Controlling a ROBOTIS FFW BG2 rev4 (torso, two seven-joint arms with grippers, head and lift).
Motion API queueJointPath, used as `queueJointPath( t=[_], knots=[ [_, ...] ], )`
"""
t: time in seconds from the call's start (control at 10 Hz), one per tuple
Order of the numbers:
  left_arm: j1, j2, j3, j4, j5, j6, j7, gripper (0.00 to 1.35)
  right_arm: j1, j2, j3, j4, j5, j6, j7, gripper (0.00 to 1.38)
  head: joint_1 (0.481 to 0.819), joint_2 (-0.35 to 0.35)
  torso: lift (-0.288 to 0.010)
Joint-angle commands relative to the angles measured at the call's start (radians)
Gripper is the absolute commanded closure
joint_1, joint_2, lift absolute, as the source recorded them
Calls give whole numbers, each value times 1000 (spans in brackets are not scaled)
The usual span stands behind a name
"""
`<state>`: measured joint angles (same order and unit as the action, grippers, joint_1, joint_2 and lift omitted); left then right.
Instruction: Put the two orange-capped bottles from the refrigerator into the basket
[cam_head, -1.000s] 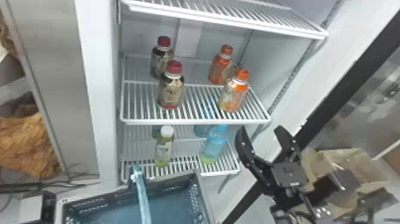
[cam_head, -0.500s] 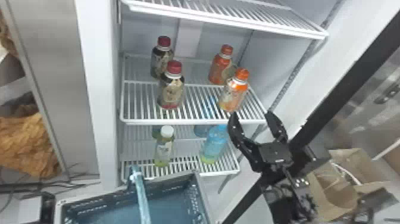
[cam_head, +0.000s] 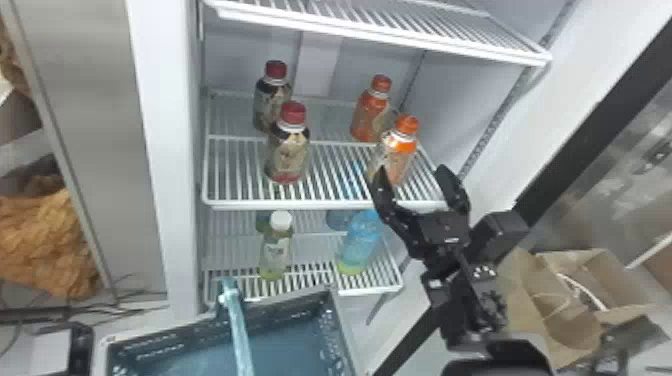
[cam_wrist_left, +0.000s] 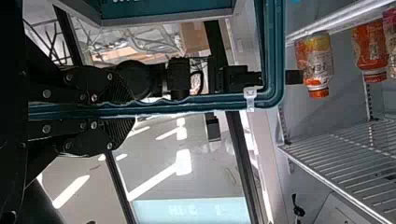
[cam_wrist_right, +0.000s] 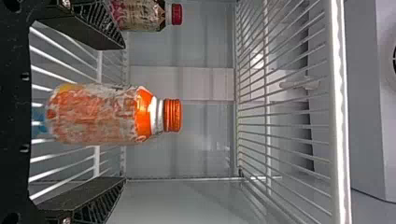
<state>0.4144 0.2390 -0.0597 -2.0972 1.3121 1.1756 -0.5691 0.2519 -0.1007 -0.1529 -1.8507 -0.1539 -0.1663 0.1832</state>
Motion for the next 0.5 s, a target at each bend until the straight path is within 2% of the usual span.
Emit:
queueJointPath(
  t=[0.0, 0.4],
  knots=[
    [-2, 0, 0, 0, 0, 0, 0, 1197, -56, -5, 7, 48, 10, -1, -4, 35, 695, -350, -40],
    [-2, 0, 0, 0, 0, -5, 0, 1197, -181, -17, 21, 181, 30, -13, -11, 36, 695, -350, -40]
  ],
)
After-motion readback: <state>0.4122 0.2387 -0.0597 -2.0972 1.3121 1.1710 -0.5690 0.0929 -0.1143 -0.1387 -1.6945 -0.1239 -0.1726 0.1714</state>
